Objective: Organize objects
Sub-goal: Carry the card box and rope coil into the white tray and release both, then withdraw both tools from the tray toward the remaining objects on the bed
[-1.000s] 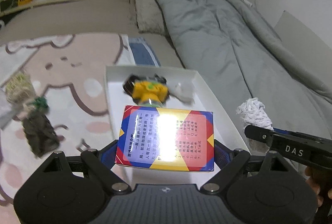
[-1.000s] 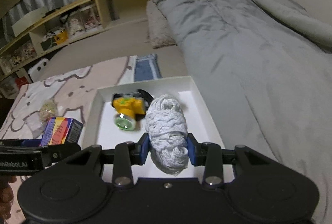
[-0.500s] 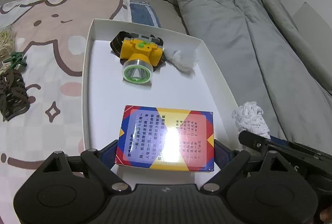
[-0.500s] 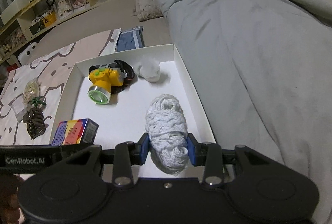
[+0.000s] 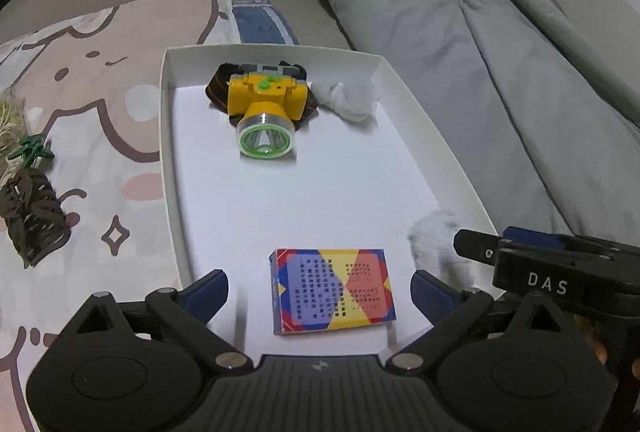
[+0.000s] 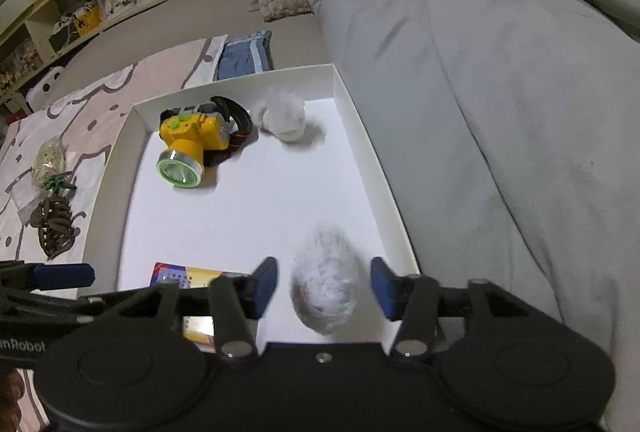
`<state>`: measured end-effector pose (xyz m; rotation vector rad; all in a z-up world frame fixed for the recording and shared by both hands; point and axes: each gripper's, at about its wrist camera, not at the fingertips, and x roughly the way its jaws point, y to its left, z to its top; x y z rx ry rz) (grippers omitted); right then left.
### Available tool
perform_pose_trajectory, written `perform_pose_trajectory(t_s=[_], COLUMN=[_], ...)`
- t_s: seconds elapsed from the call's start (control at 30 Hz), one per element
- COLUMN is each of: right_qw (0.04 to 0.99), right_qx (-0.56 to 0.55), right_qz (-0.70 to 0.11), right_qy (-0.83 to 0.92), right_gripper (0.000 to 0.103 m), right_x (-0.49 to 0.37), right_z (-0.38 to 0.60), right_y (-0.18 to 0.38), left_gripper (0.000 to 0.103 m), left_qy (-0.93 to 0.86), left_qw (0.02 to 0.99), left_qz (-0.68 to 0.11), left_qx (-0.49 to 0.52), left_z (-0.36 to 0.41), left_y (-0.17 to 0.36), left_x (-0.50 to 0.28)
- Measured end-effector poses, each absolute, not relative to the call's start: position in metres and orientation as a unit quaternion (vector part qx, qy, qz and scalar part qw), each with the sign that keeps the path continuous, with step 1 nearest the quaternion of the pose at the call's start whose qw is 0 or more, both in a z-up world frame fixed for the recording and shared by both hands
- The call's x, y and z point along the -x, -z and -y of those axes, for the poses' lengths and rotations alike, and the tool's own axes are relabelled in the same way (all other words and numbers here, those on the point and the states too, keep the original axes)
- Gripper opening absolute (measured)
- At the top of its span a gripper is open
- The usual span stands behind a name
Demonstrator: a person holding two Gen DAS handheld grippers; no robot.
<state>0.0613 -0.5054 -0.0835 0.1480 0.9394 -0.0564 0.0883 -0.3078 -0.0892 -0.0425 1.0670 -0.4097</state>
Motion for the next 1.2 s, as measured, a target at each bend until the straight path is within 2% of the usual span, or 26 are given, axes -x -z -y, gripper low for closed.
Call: perform_pose_trajectory(t_s=[0.53,0.7,0.83,0.97,1.2], right_qw=[0.886,0.890,0.897,0.902,0.907], right_qx=[-0.059,-0.060,-0.049,-0.044,-0.042], right_qz=[-0.458,-0.450,-0.436,-0.425,-0.413], right_qy=[0.045,0.048,0.054,0.059,0.072], right_gripper=[0.062,0.068,0.086,0.096,0.100], right_x=[-0.050,-0.044,-0.039,-0.033,-0.020], right_z=[0.506,0.506,0.503,0.500,0.495], right_y=[0.073,0.064,0.056,0.048,0.036], left_gripper=[0.097,0.102,0.103,0.103,0.103], left_qy=[0.186,0.182,0.182,0.181,0.182], left_qw=[0.844,0.847,0.851,0.855,0.864], left_qz=[-0.504,-0.499,-0.492,-0.487,-0.470], left_qx=[-0.001,-0.004,-0.008,-0.013,-0.018], left_z=[0.301,0.296,0.291,0.285,0.271], left_y=[0.081,0.077,0.071,0.066,0.053], left_x=[-0.081,-0.079,-0.077,-0.075,-0.066])
